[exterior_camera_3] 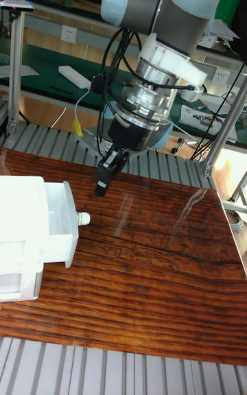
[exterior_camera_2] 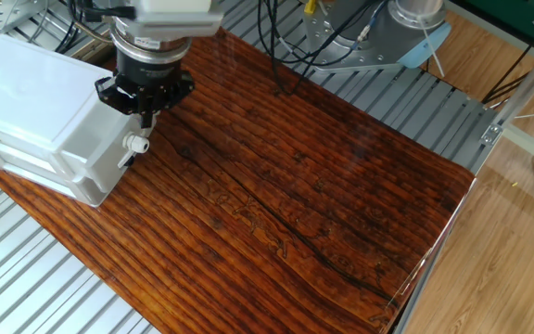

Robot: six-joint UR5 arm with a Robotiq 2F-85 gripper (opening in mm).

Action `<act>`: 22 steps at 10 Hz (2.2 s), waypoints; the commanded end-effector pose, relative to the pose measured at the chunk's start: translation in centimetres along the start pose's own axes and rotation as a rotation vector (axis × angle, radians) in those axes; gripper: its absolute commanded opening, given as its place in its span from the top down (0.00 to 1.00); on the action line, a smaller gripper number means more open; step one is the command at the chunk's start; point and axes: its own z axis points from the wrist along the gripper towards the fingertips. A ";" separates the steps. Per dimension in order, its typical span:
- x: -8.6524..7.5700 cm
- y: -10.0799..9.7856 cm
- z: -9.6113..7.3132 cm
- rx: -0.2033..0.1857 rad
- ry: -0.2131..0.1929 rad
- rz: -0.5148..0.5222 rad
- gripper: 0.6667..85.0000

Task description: Grasp the handle and close the drawer

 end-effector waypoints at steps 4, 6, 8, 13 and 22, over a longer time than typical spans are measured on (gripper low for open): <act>1.4 -0.6 0.0 0.049 -0.051 -0.507 0.47; 1.2 -0.7 0.1 0.063 -0.069 -0.569 0.39; 0.9 -0.6 0.4 0.072 -0.095 -0.607 0.35; -0.2 0.6 2.2 0.063 -0.190 -0.753 0.29; 1.3 -0.4 4.9 0.045 -0.210 -0.584 0.30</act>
